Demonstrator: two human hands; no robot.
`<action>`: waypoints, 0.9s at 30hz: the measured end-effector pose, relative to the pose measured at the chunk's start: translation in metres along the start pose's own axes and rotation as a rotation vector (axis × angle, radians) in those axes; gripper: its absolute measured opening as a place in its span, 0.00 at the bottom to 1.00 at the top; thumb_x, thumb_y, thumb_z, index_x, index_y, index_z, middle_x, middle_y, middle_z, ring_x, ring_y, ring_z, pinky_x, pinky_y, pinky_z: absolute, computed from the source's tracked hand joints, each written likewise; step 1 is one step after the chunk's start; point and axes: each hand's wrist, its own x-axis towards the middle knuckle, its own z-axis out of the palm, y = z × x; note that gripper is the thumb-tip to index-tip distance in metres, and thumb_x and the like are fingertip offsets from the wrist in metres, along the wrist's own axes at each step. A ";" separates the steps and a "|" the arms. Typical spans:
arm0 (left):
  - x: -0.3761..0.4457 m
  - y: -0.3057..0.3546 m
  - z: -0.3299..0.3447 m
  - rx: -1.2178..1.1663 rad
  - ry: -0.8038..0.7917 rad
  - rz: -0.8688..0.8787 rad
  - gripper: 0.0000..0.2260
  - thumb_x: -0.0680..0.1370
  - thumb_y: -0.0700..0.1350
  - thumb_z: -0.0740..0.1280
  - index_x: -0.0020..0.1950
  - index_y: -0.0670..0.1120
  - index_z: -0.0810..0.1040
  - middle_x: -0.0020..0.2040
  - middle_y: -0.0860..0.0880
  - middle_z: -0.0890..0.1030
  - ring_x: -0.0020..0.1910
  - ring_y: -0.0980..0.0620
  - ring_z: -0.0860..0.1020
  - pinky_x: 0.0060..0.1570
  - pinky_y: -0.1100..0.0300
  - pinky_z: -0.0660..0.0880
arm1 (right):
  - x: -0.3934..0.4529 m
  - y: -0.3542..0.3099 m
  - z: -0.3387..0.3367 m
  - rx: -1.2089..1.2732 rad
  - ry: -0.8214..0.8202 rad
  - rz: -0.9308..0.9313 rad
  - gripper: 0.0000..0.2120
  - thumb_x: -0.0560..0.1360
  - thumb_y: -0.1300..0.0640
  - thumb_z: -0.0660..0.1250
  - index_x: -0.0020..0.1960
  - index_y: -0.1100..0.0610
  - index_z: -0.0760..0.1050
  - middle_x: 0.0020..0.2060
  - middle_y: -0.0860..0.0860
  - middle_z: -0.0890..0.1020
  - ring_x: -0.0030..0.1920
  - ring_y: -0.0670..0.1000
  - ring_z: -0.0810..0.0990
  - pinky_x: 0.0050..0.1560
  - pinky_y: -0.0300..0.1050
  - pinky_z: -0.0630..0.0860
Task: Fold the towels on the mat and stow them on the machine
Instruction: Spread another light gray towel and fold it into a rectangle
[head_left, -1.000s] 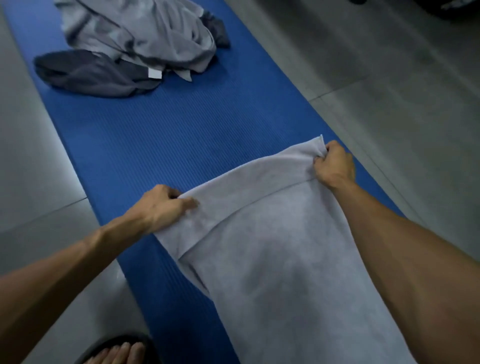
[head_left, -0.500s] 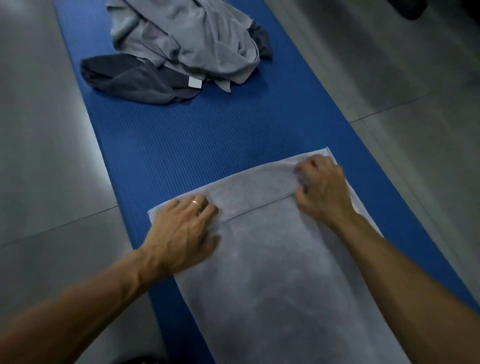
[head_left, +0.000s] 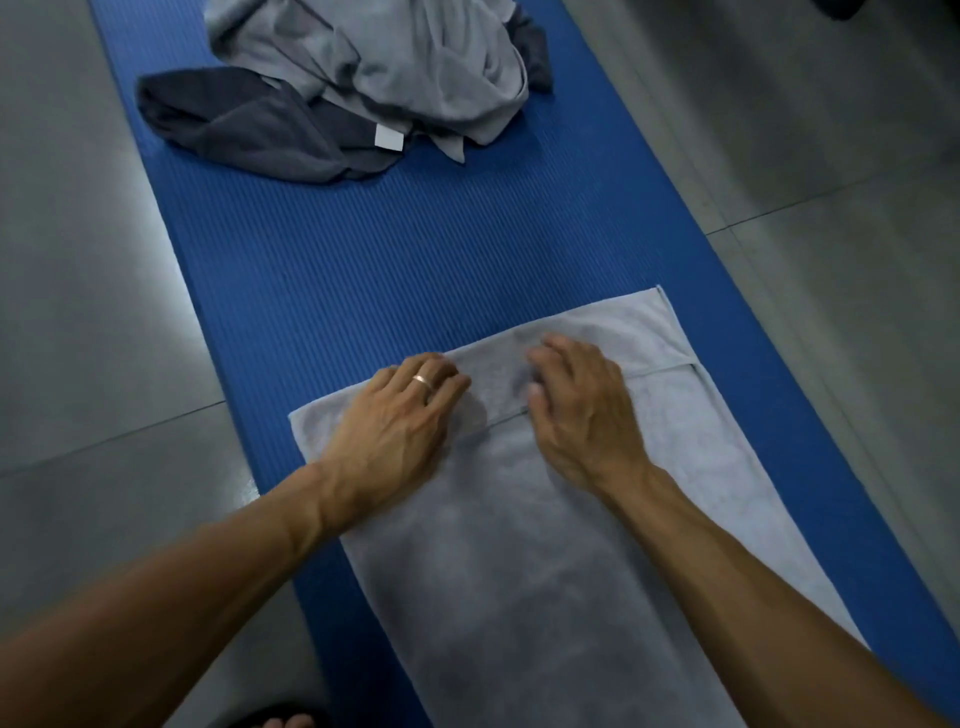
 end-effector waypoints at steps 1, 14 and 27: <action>0.008 0.001 0.007 -0.022 -0.048 -0.004 0.23 0.78 0.48 0.52 0.68 0.40 0.72 0.64 0.41 0.76 0.65 0.41 0.73 0.63 0.48 0.72 | 0.003 -0.007 0.007 0.011 -0.091 -0.014 0.22 0.78 0.50 0.54 0.68 0.58 0.72 0.68 0.56 0.73 0.68 0.56 0.70 0.66 0.54 0.67; 0.041 0.019 0.027 0.093 -0.106 0.103 0.32 0.72 0.53 0.54 0.73 0.39 0.66 0.74 0.40 0.65 0.76 0.40 0.57 0.73 0.37 0.48 | 0.021 0.079 -0.012 -0.200 -0.268 0.229 0.29 0.82 0.42 0.45 0.80 0.51 0.47 0.79 0.51 0.47 0.79 0.52 0.43 0.76 0.55 0.40; 0.096 0.091 0.044 0.028 -0.093 0.473 0.25 0.77 0.51 0.56 0.69 0.39 0.72 0.69 0.38 0.73 0.70 0.37 0.68 0.70 0.37 0.60 | -0.085 0.087 -0.024 0.022 0.012 0.753 0.27 0.82 0.46 0.48 0.79 0.55 0.53 0.79 0.52 0.53 0.79 0.51 0.48 0.77 0.52 0.44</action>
